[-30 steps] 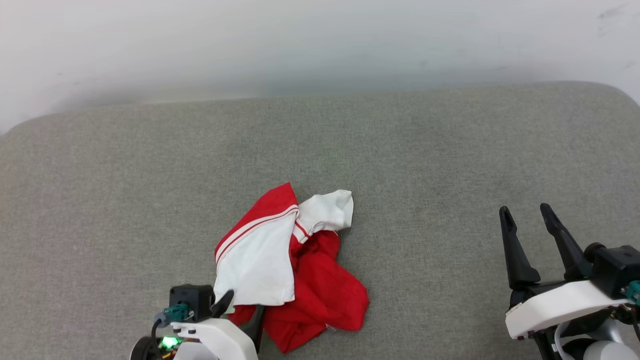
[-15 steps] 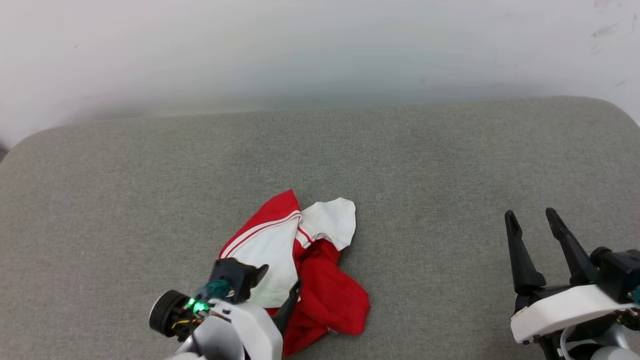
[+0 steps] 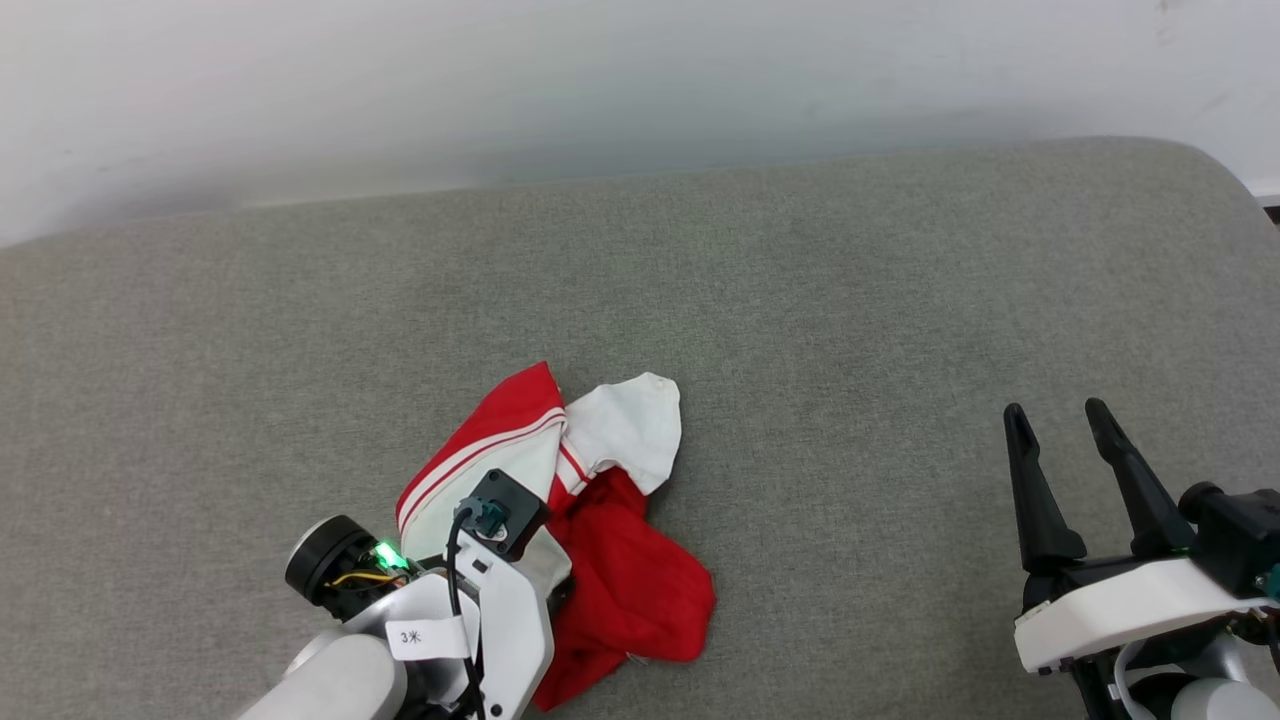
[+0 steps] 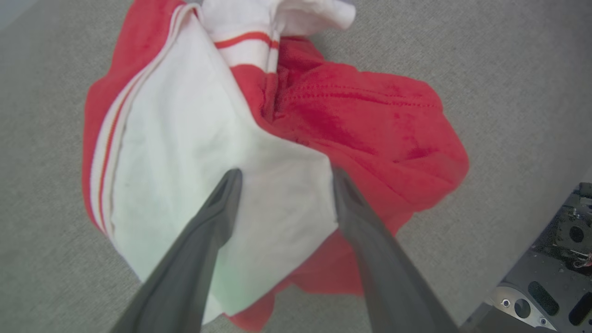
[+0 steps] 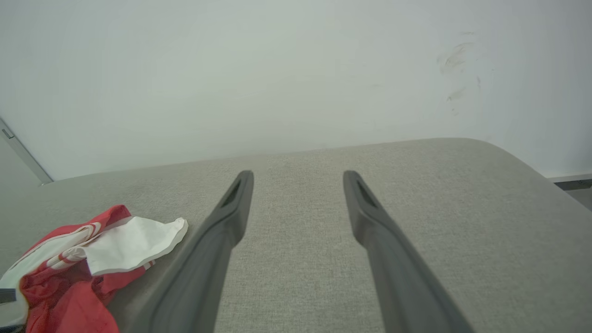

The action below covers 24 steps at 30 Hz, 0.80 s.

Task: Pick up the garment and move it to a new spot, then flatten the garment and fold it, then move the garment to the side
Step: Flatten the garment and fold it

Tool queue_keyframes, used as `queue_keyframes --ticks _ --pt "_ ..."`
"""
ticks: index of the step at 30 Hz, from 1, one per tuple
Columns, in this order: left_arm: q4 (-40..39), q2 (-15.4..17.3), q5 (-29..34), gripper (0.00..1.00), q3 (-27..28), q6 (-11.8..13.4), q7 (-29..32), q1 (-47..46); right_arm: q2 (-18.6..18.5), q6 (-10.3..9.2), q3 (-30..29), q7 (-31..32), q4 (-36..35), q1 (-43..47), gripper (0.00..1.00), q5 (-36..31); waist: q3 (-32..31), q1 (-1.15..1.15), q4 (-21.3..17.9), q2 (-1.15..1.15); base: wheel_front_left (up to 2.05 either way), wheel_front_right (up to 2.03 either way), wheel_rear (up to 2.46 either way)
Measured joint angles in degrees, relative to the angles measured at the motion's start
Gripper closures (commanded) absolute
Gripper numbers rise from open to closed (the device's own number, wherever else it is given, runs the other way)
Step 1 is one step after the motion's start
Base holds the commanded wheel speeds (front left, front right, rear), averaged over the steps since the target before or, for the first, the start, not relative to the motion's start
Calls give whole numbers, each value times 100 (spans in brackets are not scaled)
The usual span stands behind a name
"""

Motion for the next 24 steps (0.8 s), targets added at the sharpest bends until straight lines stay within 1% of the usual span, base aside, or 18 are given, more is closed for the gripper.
queue_keyframes --ticks 1,5,7,9,12,13,16,19,20,22,24 --pt "8 5 14 100 8 -3 -1 -17 0 0 -5 -31 8 -3 0 5 21 0 -19 0 0 0 0" --pt "-111 9 41 100 34 -19 -122 -99 0 0 -41 -60 58 -4 0 8 78 0 -43 0 0 0 0" --pt "-274 8 77 100 120 57 -248 -118 0 0 -69 -82 71 -5 0 10 85 0 -25 0 0 0 0" --pt "-472 8 93 100 243 189 -427 -118 0 0 -93 -90 92 -6 0 12 83 0 13 0 0 0 0" --pt "-790 8 55 100 537 469 -723 -57 1 0 -97 -99 120 -18 0 22 71 0 88 0 0 0 0" --pt "-890 0 -1 100 658 597 -834 38 1 0 -97 -99 127 -27 0 22 67 0 114 0 0 0 0" --pt "-1092 -15 -174 100 1031 1034 -1107 453 1 0 -135 -100 130 -34 0 23 62 0 194 0 0 0 0" --pt "-1072 -20 -387 100 1477 1501 -1362 970 0 0 -136 -99 115 -35 0 23 72 0 272 0 0 0 0" --pt "-1023 -24 -478 100 1605 1614 -1430 1138 1 0 -131 -98 115 -35 0 23 78 0 294 0 0 0 0" --pt "-845 -85 -744 100 1842 1774 -1543 1488 1 0 -130 -88 100 -38 0 23 98 0 331 0 0 0 0" --pt "-548 -122 -959 100 1976 1814 -1588 1783 1 0 -113 -83 90 -53 0 23 124 0 353 0 0 0 0"
